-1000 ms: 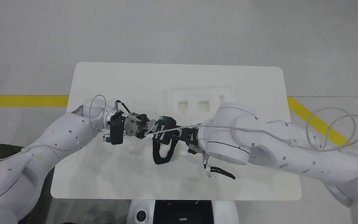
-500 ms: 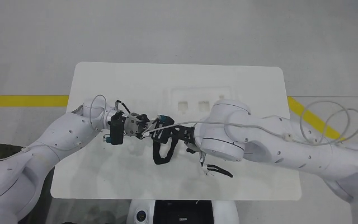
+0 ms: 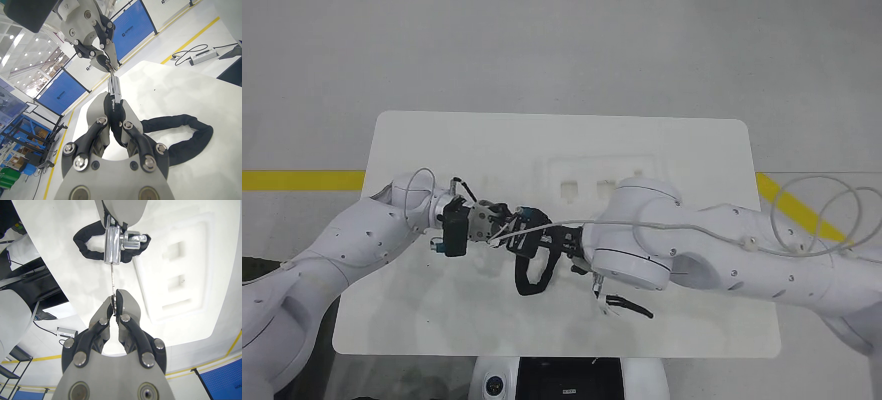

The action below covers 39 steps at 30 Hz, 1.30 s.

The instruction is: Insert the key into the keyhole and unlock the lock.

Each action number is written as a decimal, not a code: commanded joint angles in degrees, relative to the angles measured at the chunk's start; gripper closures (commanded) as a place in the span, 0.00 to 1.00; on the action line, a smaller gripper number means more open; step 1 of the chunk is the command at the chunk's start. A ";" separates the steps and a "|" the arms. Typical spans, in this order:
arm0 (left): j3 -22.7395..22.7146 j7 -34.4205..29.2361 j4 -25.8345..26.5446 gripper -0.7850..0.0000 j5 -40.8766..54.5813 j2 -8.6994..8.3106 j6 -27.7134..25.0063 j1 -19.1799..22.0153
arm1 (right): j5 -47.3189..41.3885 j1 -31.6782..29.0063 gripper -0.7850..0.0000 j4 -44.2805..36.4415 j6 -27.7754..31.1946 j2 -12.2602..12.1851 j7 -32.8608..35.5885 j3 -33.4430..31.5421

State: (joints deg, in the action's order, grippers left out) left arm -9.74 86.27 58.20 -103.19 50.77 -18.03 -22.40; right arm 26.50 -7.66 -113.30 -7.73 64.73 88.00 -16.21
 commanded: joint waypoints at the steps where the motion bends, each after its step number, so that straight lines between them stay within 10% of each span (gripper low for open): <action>1: 0.00 -0.23 0.11 1.00 -0.04 0.04 -0.23 0.10 | -0.12 0.29 1.00 0.00 -0.03 0.26 0.00 0.24; 27: 0.00 -1.25 0.16 1.00 -0.09 0.12 -1.25 0.07 | -0.89 0.88 1.00 1.51 -0.48 1.75 0.00 1.10; 39: 0.00 -1.12 0.11 1.00 1.50 -1.07 -1.12 -2.51 | -1.82 -4.76 1.00 1.04 1.14 -1.29 -1.15 -5.20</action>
State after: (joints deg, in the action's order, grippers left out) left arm -9.74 85.45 58.07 -101.60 49.87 -18.84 -24.51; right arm 24.69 -11.71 -112.18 -6.89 63.88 87.00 -20.61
